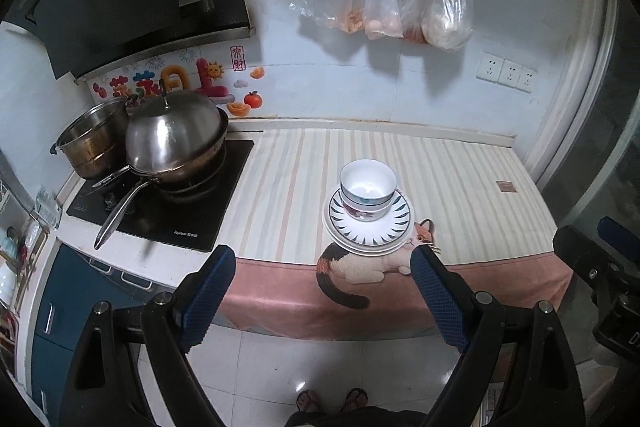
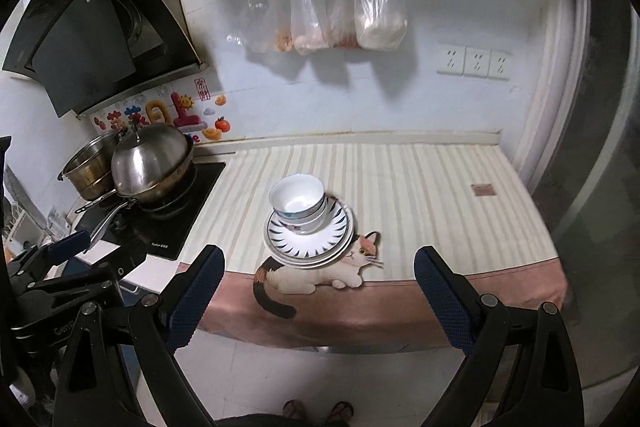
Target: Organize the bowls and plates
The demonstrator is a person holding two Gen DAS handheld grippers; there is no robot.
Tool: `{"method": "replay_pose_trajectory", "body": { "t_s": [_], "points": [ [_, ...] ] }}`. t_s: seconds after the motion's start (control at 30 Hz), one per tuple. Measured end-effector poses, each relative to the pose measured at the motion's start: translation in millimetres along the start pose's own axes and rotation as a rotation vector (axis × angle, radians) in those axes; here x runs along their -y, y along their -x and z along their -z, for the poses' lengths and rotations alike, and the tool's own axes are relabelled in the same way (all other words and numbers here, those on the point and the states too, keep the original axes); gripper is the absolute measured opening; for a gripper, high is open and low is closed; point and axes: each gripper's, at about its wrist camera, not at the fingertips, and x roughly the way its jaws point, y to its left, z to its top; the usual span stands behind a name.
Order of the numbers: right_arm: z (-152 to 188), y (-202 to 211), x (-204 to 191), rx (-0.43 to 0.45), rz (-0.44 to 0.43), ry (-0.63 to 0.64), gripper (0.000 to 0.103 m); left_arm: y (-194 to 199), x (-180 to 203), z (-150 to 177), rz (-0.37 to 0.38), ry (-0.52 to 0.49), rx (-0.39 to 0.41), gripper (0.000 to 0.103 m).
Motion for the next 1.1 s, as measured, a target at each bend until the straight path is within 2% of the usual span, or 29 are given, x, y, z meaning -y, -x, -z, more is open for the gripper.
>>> {"method": "replay_pose_trajectory", "body": {
  "t_s": [0.23, 1.1],
  "points": [
    [1.7, 14.2, -7.9, 0.018, 0.022, -0.01, 0.098, 21.6, -6.0, 5.1, -0.021, -0.02, 0.043, 0.09],
    [-4.6, 11.4, -21.1, 0.033, 0.043, 0.009, 0.098, 21.0, -17.3, 2.1, -0.024, -0.008, 0.052, 0.09]
  ]
}}
